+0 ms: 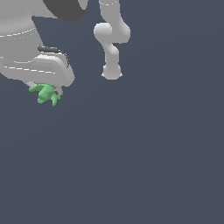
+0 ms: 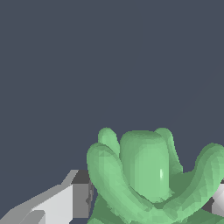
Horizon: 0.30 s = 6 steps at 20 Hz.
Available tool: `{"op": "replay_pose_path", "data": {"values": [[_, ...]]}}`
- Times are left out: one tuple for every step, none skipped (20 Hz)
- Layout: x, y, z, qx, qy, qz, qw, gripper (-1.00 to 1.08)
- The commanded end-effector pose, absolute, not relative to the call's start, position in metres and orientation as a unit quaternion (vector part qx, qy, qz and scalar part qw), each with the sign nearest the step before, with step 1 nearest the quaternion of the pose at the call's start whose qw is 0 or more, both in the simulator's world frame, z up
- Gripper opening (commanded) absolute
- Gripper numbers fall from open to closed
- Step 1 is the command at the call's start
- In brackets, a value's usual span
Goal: Pick up the object and move it to a goal position.
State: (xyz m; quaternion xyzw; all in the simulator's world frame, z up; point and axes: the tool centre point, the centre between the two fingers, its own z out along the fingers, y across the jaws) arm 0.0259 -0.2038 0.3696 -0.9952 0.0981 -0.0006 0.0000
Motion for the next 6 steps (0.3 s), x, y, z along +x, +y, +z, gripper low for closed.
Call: {"op": "replay_pose_path", "data": {"values": [[0.0258,-0.2075,0.376,-0.995,0.098,0.0,0.0,-1.0],[0.026,-0.2084,0.3775,-0.995,0.098,0.0,0.0,-1.0],[0.0261,-0.2091,0.3785,-0.995,0.098,0.0,0.0,-1.0],[0.0263,-0.2094,0.379,-0.995,0.098,0.0,0.0,-1.0],[0.0265,-0.2095,0.3791,-0.995,0.098,0.0,0.0,-1.0],[0.0267,-0.2095,0.379,-0.995,0.098,0.0,0.0,-1.0]]}}
